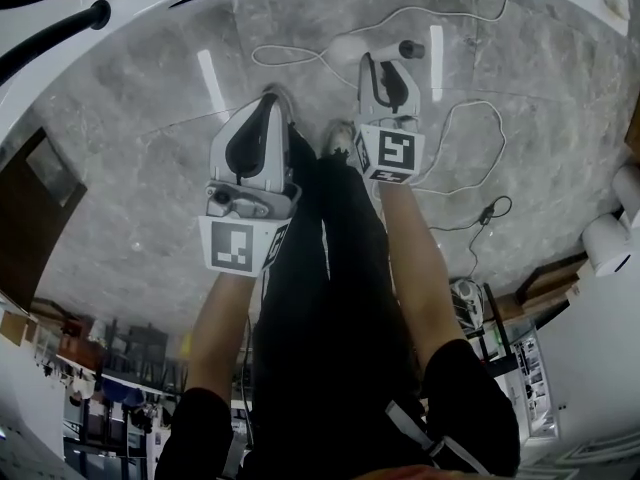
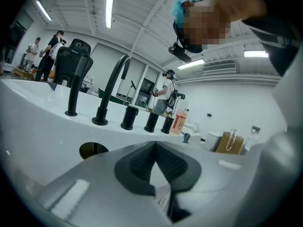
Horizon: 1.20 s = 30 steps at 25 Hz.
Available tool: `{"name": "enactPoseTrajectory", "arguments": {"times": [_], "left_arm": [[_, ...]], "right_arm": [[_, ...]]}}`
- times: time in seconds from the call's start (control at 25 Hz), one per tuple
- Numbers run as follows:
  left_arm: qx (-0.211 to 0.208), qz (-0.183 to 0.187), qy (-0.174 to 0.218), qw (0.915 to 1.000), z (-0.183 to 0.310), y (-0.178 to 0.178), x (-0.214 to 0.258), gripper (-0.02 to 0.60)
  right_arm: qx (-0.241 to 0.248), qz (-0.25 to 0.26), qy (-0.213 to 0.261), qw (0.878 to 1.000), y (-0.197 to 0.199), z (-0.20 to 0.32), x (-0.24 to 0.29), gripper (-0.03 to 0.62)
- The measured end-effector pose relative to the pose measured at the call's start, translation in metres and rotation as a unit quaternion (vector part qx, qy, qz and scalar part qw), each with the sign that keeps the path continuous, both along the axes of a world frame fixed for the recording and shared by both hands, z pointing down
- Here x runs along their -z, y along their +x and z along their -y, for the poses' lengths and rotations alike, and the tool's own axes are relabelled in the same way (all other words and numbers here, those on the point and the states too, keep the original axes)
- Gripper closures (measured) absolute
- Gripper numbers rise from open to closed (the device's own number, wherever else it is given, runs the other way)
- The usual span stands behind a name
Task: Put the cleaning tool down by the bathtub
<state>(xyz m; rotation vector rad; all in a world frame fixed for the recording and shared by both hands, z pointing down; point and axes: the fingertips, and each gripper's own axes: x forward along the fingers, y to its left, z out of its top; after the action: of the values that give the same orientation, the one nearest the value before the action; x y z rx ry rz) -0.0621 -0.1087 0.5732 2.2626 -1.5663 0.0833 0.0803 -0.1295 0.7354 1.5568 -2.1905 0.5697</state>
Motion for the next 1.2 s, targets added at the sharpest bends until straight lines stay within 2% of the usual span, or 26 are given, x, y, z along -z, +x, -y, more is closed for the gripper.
{"name": "enactPoseTrajectory", "arguments": {"times": [0.44, 0.68, 1.2], "left_arm": [[0.016, -0.008, 0.011, 0.9998, 0.002, -0.002, -0.028, 0.574], [0.023, -0.005, 0.008, 0.9997, 0.008, -0.022, -0.05, 0.574], [0.024, -0.021, -0.001, 0.9995, 0.01, -0.031, -0.061, 0.574]], "right_arm": [[0.014, -0.002, -0.007, 1.0, 0.003, -0.004, -0.06, 0.513], [0.019, -0.004, -0.019, 1.0, -0.012, 0.0, -0.097, 0.513], [0.016, -0.012, -0.05, 0.999, -0.017, -0.007, -0.138, 0.513]]}}
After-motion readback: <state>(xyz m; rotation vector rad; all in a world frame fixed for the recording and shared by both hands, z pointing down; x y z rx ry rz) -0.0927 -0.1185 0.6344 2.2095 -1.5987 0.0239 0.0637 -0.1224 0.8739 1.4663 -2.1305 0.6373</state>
